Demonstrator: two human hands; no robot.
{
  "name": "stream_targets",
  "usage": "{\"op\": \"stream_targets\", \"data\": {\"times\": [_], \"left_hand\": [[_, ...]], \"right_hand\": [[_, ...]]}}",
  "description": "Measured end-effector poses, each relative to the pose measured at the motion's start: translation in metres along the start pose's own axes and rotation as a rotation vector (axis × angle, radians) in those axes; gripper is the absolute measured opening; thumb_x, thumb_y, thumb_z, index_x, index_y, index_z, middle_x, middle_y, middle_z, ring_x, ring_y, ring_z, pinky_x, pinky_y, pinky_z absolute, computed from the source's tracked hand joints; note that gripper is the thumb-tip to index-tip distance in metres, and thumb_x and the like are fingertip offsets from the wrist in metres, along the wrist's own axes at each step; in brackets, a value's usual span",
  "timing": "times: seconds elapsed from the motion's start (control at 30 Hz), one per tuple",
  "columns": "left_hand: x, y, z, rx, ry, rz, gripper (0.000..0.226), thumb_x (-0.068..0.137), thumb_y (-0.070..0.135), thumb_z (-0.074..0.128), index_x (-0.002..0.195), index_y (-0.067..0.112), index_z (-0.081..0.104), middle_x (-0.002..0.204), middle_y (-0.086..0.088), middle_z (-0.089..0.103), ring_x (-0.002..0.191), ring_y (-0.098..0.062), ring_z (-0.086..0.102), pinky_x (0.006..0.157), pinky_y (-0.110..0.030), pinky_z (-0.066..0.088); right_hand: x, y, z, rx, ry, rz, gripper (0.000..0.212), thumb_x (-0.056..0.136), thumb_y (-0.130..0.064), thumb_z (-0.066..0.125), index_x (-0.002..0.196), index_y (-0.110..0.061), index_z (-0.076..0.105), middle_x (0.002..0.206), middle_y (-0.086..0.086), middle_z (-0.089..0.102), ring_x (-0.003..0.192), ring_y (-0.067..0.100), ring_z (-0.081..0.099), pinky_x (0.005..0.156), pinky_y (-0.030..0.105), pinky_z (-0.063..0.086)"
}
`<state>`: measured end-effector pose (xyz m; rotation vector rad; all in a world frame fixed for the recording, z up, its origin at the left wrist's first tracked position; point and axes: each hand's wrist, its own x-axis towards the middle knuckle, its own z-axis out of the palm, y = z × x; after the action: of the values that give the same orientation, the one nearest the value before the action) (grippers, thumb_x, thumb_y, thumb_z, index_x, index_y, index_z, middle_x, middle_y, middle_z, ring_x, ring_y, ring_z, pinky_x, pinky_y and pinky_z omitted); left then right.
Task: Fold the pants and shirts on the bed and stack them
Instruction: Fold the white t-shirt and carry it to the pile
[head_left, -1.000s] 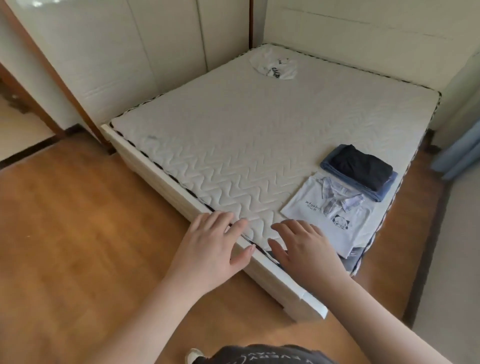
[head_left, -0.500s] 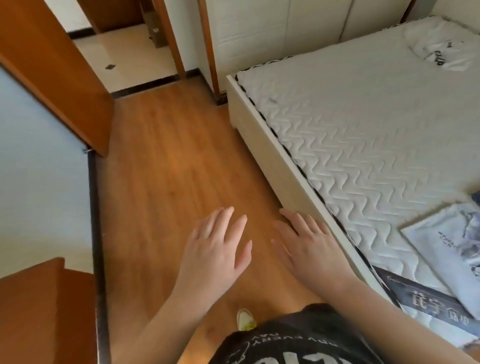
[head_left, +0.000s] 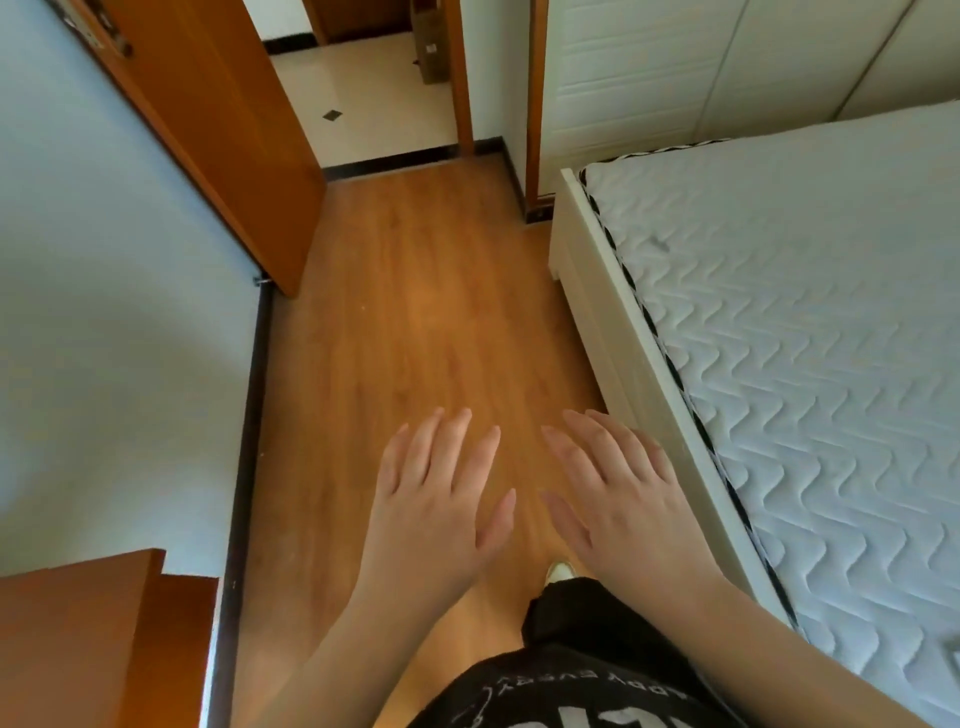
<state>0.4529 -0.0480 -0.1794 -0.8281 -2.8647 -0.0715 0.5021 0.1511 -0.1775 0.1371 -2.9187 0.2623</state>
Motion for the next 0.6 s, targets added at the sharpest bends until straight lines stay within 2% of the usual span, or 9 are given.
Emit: {"op": "stream_targets", "data": {"times": [0.2,0.3,0.47,0.6], "left_hand": [[0.072,-0.019,0.007,0.037,0.019,-0.047,0.053,0.100,0.053,0.038,0.140,0.020,0.048,0.146,-0.009,0.048,0.142,-0.027,0.036,0.118,-0.051,0.025],[0.100,-0.034,0.011,0.052,0.013,-0.075,0.053,0.100,0.053,0.038,0.140,0.020,0.048,0.147,-0.008,0.047,0.144,-0.026,0.033,0.120,-0.052,0.020],[0.149,-0.083,0.025,0.058,0.021,-0.115,0.053,0.099,0.052,0.039,0.140,0.019,0.050,0.147,-0.008,0.047,0.144,-0.028,0.032,0.121,-0.050,0.016],[0.196,-0.132,0.040,0.051,0.074,-0.092,0.051,0.100,0.050,0.042,0.139,0.019,0.051,0.151,-0.009,0.041,0.146,-0.029,0.028,0.121,-0.050,0.017]], "right_hand": [[0.086,0.037,0.005,0.037,-0.056,-0.092,0.048,0.100,-0.048,0.035,0.131,-0.019,0.055,0.140,0.004,0.053,0.132,0.025,0.047,0.108,0.045,0.040],[0.124,0.045,0.013,0.033,-0.082,-0.154,0.044,0.100,-0.045,0.037,0.131,-0.020,0.055,0.140,0.005,0.052,0.132,0.025,0.046,0.108,0.047,0.040],[0.200,0.047,0.035,0.000,-0.078,-0.086,0.042,0.100,-0.044,0.039,0.131,-0.019,0.053,0.136,0.007,0.053,0.128,0.027,0.049,0.105,0.047,0.040],[0.265,0.039,0.058,-0.015,-0.064,-0.119,0.042,0.100,-0.045,0.036,0.130,-0.022,0.054,0.134,0.006,0.055,0.126,0.027,0.051,0.104,0.046,0.040]]}}
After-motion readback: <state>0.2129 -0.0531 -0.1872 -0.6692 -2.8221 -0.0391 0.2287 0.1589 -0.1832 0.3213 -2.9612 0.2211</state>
